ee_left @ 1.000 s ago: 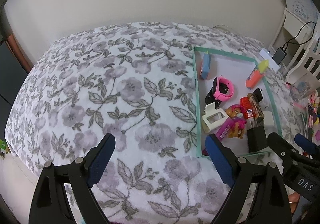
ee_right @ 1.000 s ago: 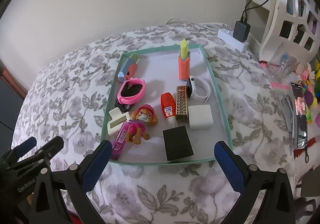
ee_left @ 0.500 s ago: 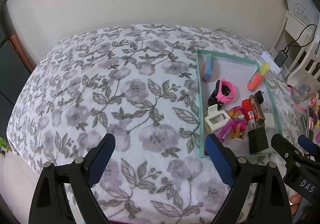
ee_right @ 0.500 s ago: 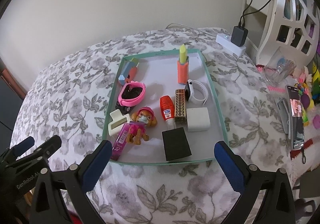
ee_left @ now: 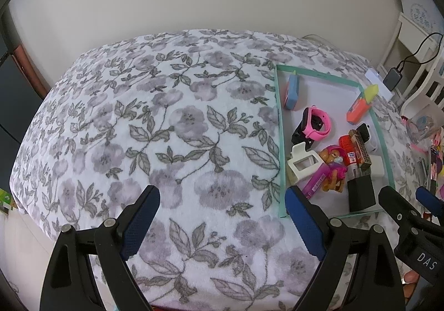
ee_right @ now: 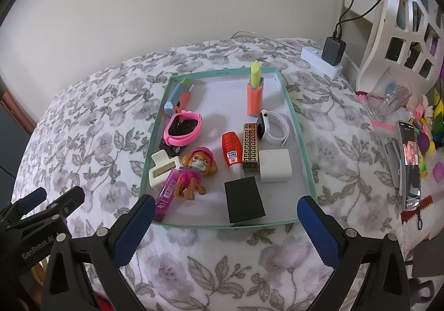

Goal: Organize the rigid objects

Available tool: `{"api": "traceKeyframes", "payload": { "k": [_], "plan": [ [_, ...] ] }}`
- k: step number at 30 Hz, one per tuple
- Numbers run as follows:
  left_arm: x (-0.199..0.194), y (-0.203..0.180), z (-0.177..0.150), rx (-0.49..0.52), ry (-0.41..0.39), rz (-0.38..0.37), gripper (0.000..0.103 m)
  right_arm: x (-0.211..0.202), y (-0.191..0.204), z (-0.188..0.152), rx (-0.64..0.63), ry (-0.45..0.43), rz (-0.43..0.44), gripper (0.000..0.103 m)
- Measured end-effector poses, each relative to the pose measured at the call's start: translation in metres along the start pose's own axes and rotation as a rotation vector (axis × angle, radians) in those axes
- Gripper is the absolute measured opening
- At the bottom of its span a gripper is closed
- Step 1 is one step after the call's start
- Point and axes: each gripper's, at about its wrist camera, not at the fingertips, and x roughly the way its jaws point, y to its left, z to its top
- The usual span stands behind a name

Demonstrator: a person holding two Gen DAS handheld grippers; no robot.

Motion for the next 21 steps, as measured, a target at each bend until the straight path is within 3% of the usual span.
{"api": "traceKeyframes", "payload": {
  "k": [21],
  "plan": [
    [0.0043,0.0026,0.0005,-0.003,0.016,0.035,0.092,0.0031,0.0018,0.0003,-0.02,0.005,-0.006,0.103]
  ]
}}
